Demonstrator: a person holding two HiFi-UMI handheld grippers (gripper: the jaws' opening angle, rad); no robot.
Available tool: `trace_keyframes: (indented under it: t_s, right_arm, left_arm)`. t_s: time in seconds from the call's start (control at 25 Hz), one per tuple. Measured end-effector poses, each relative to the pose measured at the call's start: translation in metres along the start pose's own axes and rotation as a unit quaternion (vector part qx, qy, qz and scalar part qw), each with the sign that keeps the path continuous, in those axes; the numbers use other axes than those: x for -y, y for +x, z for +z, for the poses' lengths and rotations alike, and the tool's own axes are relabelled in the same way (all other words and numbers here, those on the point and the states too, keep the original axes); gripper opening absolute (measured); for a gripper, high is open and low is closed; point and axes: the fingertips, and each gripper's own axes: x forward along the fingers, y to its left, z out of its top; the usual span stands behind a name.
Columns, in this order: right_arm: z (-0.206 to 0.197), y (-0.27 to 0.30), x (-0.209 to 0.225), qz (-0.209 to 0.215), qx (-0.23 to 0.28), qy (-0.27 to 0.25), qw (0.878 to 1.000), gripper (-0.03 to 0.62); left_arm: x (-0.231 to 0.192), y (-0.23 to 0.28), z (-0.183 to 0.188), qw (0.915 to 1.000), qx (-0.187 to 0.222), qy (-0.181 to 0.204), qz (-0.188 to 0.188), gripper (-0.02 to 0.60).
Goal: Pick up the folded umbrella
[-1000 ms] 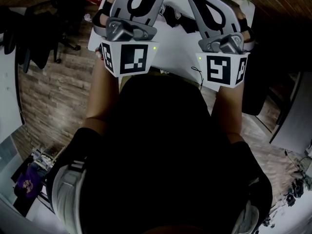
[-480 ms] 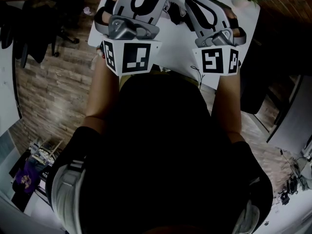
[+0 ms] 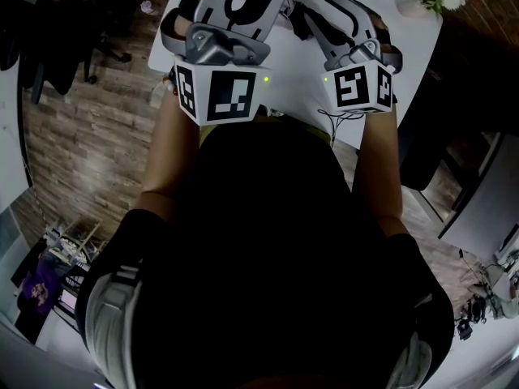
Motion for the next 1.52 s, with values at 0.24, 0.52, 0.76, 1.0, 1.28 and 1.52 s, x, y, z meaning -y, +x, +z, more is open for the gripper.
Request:
trace_keyframes:
  t_s: [0.24,0.52,0.76,1.0,1.28,1.52]
  right_arm:
    - [-0.023,0.018,-0.015,0.035,-0.035,0.004,0.999,0.196]
    - [-0.047,0.037,-0.028,0.06,-0.065,0.011,0.996,0.218]
    - [-0.069,0.046,-0.04,0.083,-0.088,0.024,0.992,0.235]
    - [-0.084,0.057,-0.052,0.104,-0.1,0.054,0.988,0.25]
    - [-0.1,0.065,-0.067,0.141,-0.136,0.08,0.977,0.273]
    - [-0.12,0.068,-0.08,0.18,-0.169,0.106,0.963,0.316]
  left_arm:
    - [0.003,0.004,-0.011,0.9999,-0.003,-0.007,-0.007,0.012]
    - [0.005,0.01,-0.026,0.9997,-0.009,-0.015,-0.018,0.012]
    - [0.006,0.013,-0.035,0.9995,-0.015,-0.018,-0.023,0.012]
    - [0.008,0.015,-0.045,0.9992,-0.018,-0.022,-0.027,0.012]
    - [0.003,0.013,-0.058,0.9988,-0.027,-0.028,-0.028,0.012]
    - [0.003,0.016,-0.07,0.9984,-0.036,-0.032,-0.03,0.012]
